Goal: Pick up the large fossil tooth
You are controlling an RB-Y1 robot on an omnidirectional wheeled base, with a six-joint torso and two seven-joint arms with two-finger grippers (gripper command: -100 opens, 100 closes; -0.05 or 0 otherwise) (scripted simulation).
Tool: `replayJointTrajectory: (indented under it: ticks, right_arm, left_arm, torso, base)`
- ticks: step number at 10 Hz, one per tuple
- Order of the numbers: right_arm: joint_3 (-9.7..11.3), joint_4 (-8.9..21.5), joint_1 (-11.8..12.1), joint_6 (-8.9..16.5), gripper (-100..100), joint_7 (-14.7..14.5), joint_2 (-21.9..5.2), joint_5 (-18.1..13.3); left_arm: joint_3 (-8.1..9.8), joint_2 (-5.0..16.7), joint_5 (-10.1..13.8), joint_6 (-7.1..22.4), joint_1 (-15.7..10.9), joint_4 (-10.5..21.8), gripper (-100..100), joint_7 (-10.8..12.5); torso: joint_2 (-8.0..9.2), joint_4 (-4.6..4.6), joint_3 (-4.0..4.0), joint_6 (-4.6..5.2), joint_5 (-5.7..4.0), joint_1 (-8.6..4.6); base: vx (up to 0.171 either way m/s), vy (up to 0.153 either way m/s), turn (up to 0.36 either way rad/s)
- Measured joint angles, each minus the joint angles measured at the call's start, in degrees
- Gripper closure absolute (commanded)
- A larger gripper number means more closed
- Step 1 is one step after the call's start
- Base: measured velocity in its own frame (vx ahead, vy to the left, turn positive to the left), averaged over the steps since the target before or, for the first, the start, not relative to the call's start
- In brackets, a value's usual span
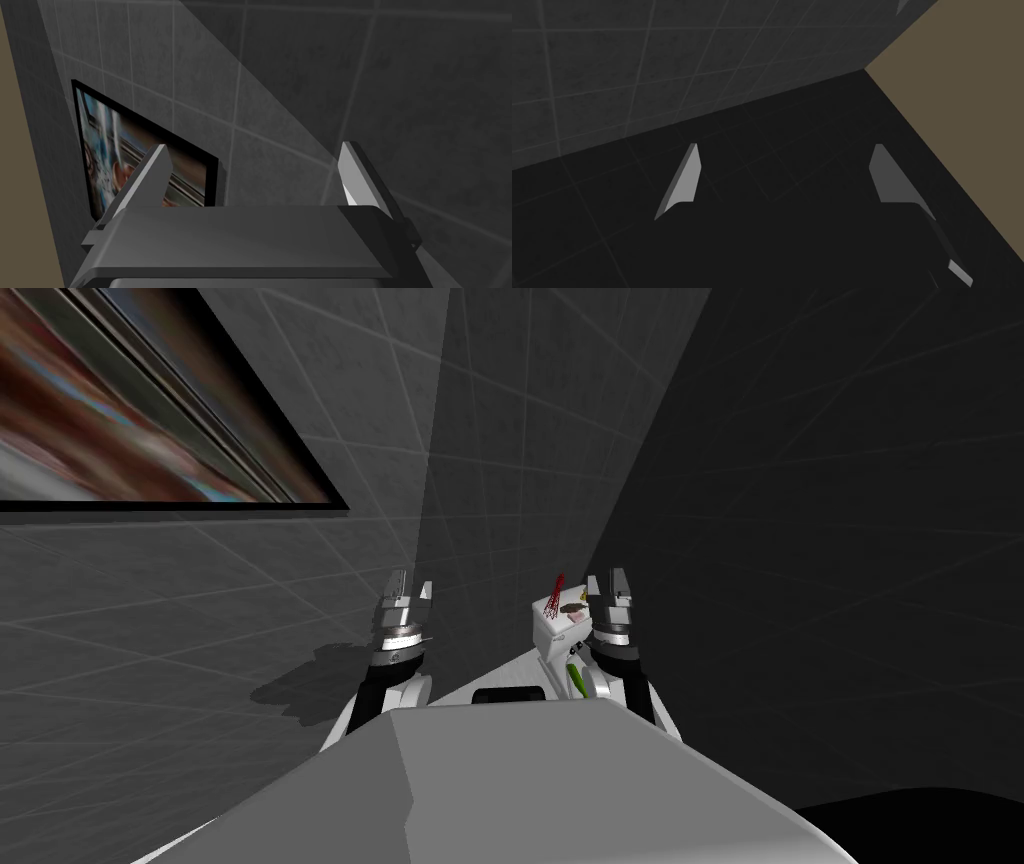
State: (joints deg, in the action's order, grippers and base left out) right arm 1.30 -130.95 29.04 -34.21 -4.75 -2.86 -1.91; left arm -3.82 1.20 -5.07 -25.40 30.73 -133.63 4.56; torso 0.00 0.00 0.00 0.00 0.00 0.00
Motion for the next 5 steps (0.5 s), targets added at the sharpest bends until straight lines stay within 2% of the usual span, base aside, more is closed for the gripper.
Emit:
replayJointTrajectory:
  ticks: [5]
  right_arm:
    - [-0.9,1.5,1.7,-0.6,-100,-2.5,-4.9,-3.6]
  left_arm:
    - [0.00,0.0,0.0,0.0,0.0,0.0,0,0.0]
  torso:
    - [-0.01,0.00,-0.01,0.00,-0.03,-0.11]
  base:
    - [0.003,-0.023,0.079]
